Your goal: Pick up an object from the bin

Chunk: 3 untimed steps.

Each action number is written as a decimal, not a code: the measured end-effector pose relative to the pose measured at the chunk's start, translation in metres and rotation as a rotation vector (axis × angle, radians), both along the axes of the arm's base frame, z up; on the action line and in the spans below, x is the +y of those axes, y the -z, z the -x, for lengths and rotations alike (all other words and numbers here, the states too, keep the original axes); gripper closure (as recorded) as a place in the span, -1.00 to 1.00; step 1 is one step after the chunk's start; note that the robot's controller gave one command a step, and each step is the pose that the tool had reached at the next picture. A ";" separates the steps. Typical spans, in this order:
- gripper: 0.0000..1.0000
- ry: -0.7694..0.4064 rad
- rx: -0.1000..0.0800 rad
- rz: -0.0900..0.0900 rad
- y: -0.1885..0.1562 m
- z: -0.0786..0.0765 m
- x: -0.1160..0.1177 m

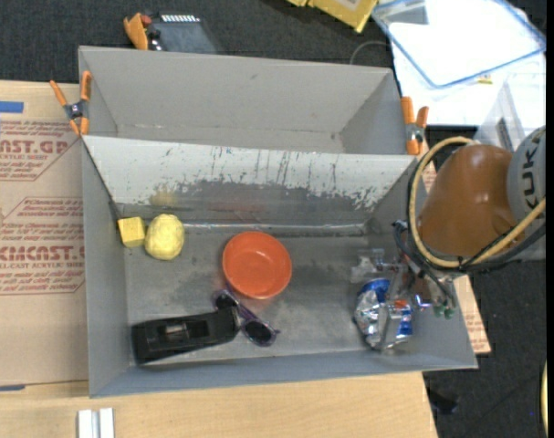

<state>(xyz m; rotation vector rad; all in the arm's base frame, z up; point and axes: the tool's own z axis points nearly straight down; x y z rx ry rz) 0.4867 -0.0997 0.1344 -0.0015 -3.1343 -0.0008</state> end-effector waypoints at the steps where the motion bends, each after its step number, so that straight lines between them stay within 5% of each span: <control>1: -1.00 -0.001 -0.007 0.001 -0.004 -0.002 0.000; 2: -1.00 -0.411 -0.009 -0.001 0.061 -0.027 -0.052; 3: -1.00 -0.228 -0.010 -0.002 0.022 -0.023 -0.055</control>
Offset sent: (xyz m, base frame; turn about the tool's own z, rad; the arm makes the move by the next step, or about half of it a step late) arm 0.0268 -0.0562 -0.0644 -0.4331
